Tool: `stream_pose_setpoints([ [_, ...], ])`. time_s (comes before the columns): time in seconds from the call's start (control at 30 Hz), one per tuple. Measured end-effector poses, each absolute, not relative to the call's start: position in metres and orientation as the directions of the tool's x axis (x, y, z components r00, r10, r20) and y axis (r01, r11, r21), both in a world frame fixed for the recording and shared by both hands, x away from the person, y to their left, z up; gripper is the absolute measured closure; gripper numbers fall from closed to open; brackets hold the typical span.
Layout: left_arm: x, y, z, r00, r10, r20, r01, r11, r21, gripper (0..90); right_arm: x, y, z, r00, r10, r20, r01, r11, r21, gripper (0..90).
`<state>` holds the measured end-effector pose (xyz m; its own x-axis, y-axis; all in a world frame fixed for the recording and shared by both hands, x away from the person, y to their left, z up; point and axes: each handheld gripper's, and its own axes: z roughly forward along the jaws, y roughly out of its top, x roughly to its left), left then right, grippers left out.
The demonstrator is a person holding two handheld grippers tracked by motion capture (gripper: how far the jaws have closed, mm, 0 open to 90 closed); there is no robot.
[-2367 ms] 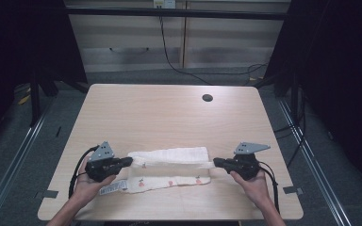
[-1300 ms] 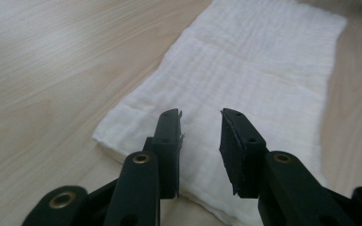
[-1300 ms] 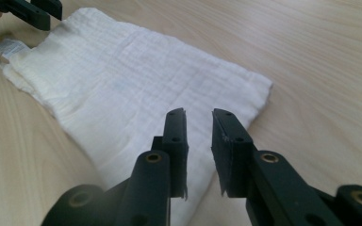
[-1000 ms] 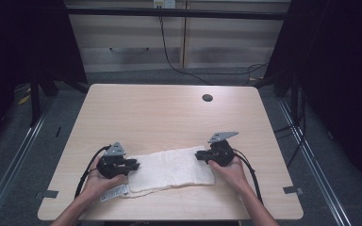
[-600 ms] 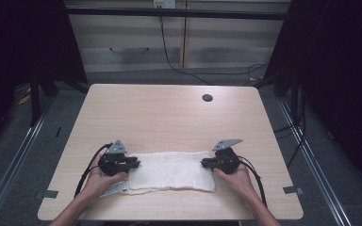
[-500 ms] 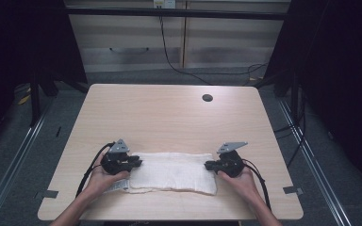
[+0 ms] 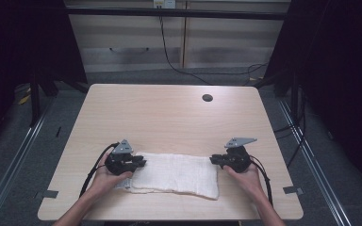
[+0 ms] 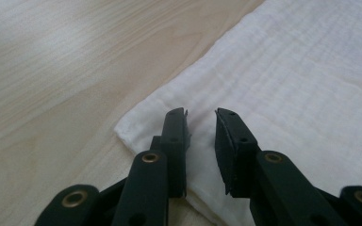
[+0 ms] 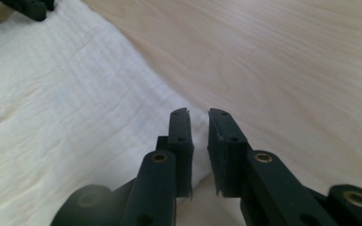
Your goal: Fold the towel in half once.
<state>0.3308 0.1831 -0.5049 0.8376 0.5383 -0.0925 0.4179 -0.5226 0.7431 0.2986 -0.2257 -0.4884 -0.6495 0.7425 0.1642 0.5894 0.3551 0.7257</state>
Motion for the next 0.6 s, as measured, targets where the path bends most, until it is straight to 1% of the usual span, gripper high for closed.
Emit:
stream_pose_setpoints([
  [0.13, 0.33, 0.184, -0.505, 0.841, 0.534, -0.093, 0.414, -0.522, 0.745, 73.7, 0.312, -0.224, -0.493, -0.645, 0.749, 0.153, 0.588, 0.358, 0.725, 73.0],
  [0.23, 0.33, 0.184, -0.505, 0.84, 0.534, -0.096, 0.416, -0.519, 0.747, 73.7, 0.317, -0.224, -0.498, -0.645, 0.744, 0.174, 0.603, 0.355, 0.715, 68.6],
  [0.4, 0.33, 0.184, -0.505, 0.841, 0.532, -0.098, 0.415, -0.519, 0.747, 73.6, 0.319, -0.223, -0.502, -0.644, 0.745, 0.174, 0.605, 0.357, 0.712, 65.8],
  [0.53, 0.331, 0.185, -0.505, 0.841, 0.532, -0.098, 0.417, -0.521, 0.745, 73.6, 0.321, -0.223, -0.505, -0.658, 0.729, 0.188, 0.604, 0.362, 0.71, 67.2],
  [0.57, 0.331, 0.185, -0.505, 0.841, 0.532, -0.098, 0.416, -0.521, 0.745, 73.6, 0.321, -0.223, -0.505, -0.66, 0.727, 0.191, 0.603, 0.362, 0.711, 68.3],
  [0.6, 0.331, 0.185, -0.505, 0.84, 0.532, -0.104, 0.42, -0.518, 0.745, 73.4, 0.32, -0.222, -0.505, -0.659, 0.728, 0.188, 0.603, 0.363, 0.71, 72.5],
])
